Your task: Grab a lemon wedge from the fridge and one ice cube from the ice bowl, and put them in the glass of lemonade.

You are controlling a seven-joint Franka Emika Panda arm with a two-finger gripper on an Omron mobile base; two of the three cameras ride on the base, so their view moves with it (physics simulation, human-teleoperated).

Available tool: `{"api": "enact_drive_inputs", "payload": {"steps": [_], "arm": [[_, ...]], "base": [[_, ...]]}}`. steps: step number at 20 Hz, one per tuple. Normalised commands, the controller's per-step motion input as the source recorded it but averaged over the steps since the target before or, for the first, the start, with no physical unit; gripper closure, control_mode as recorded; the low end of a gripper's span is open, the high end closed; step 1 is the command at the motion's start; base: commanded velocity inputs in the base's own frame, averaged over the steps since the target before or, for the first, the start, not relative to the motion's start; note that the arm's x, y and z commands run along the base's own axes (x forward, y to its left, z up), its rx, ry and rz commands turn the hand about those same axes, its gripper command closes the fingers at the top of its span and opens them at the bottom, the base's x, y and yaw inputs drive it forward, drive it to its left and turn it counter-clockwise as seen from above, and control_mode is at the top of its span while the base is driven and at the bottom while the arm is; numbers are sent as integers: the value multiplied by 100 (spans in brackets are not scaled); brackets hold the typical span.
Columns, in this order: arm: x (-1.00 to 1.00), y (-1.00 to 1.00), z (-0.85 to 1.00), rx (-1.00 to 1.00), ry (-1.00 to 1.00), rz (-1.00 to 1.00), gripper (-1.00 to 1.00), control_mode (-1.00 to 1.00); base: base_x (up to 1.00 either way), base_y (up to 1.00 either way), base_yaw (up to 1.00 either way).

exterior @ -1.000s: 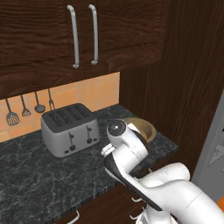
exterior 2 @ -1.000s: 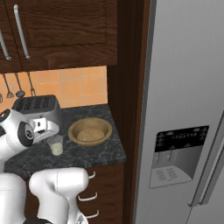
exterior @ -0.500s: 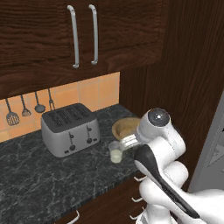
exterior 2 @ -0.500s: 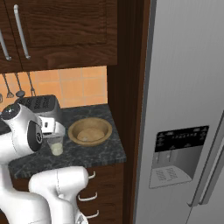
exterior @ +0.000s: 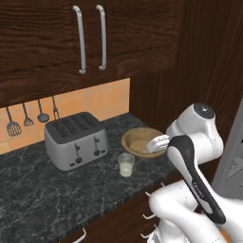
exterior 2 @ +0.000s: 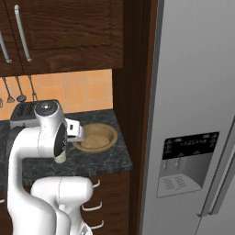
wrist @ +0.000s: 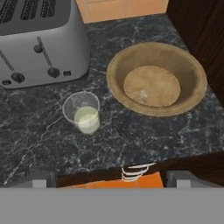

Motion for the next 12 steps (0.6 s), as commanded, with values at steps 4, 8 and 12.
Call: {"api": "enact_drive_inputs", "payload": {"steps": [4, 8, 12], "arm": [[-11, -6, -6, 0, 0, 0, -100, 100], [0, 0, 0, 0, 0, 0, -100, 100], [0, 0, 0, 0, 0, 0, -100, 100]], "base": [[-26, -6, 0], [-90, -26, 0], [-85, -80, -6]]}}
